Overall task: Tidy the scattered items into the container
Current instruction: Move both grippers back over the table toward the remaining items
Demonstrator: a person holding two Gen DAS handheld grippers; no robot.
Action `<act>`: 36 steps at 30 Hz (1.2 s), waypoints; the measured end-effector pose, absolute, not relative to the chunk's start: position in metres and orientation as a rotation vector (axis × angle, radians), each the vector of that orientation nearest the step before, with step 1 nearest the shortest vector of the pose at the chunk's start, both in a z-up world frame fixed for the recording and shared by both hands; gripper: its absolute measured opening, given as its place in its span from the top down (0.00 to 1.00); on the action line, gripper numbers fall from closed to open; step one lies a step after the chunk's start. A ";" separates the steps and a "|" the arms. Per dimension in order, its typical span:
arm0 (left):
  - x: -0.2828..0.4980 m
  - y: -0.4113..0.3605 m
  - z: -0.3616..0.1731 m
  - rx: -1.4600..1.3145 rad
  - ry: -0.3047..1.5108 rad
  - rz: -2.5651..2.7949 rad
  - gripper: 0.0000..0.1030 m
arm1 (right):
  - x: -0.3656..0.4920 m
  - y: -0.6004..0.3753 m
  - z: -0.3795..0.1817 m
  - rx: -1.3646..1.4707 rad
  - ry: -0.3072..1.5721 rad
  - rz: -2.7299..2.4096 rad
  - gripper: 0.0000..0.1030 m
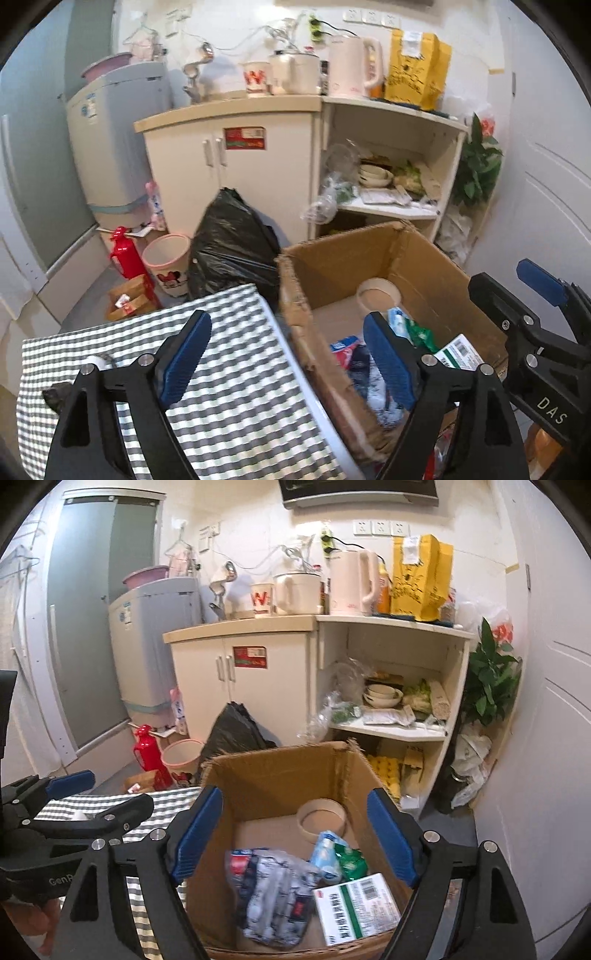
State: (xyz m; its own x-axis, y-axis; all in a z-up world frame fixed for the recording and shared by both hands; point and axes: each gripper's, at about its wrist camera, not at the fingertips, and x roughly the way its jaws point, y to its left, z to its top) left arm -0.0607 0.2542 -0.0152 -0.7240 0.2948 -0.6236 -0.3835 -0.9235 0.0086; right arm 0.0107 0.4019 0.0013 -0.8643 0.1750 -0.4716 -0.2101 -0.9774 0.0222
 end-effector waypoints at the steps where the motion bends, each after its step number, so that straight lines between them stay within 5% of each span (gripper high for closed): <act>1: -0.059 0.248 -0.013 -0.906 0.189 2.629 0.11 | 0.011 0.396 0.003 -0.704 0.105 2.863 0.18; 8: -0.048 0.199 0.002 -0.872 0.135 2.724 0.03 | 0.015 0.363 0.016 -0.666 0.076 2.929 0.09; 36: -0.017 0.058 0.014 -0.856 0.033 2.929 0.00 | 0.020 0.239 0.028 -0.652 -0.034 3.095 0.07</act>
State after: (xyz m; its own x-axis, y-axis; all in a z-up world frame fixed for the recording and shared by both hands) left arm -0.0173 0.0584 0.0136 -0.8391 0.0798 -0.5381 -0.0919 -0.9958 -0.0043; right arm 0.0200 0.2388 0.0278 -0.9147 -0.0167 -0.4038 0.0257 -0.9995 -0.0167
